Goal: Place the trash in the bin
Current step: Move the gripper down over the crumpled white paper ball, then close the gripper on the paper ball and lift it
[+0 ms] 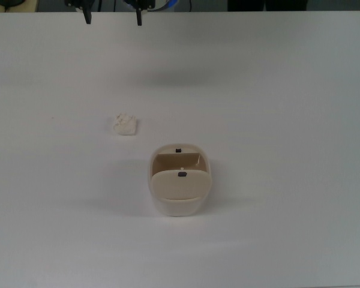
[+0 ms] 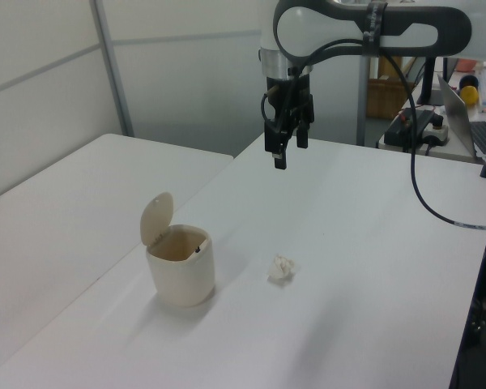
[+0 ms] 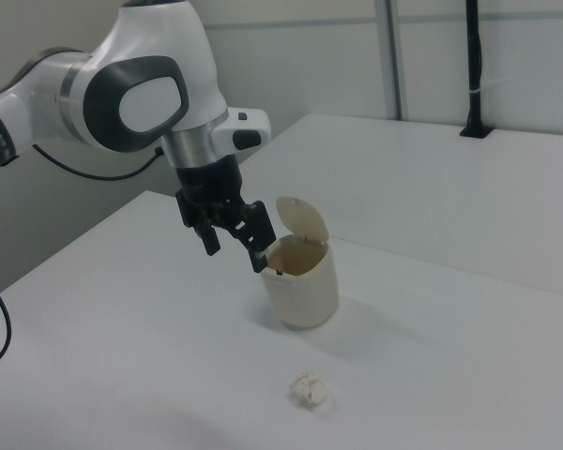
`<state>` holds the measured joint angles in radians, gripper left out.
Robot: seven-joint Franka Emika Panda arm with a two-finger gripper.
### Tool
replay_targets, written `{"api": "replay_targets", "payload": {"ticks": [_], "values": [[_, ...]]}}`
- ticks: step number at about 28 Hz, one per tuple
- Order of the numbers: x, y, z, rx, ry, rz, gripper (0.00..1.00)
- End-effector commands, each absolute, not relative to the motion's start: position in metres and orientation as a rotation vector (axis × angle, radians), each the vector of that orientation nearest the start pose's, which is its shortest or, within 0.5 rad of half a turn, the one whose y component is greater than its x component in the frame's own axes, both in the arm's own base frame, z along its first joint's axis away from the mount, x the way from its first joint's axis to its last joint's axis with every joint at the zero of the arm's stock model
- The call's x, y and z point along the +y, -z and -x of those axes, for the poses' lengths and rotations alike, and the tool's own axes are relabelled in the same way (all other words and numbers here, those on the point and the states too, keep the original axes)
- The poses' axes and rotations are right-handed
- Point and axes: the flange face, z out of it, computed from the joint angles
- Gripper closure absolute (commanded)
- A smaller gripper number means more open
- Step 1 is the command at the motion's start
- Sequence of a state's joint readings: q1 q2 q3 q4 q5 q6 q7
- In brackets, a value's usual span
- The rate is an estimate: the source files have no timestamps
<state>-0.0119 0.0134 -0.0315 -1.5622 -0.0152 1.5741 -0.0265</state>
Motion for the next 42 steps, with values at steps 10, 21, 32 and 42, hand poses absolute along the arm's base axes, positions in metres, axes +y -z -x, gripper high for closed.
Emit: {"api": "replay_targets", "payload": {"ticks": [10,21,32,42], "values": [[-0.058,-0.558,-0.575,-0.101,-0.157,3.059,0.0],[-0.059,-0.46,-0.581,-0.136,-0.159,3.131,0.0],[-0.052,-0.368,-0.608,-0.179,-0.192,3.143,0.0],[-0.046,-0.331,-0.621,-0.243,-0.176,3.179,0.24]]}}
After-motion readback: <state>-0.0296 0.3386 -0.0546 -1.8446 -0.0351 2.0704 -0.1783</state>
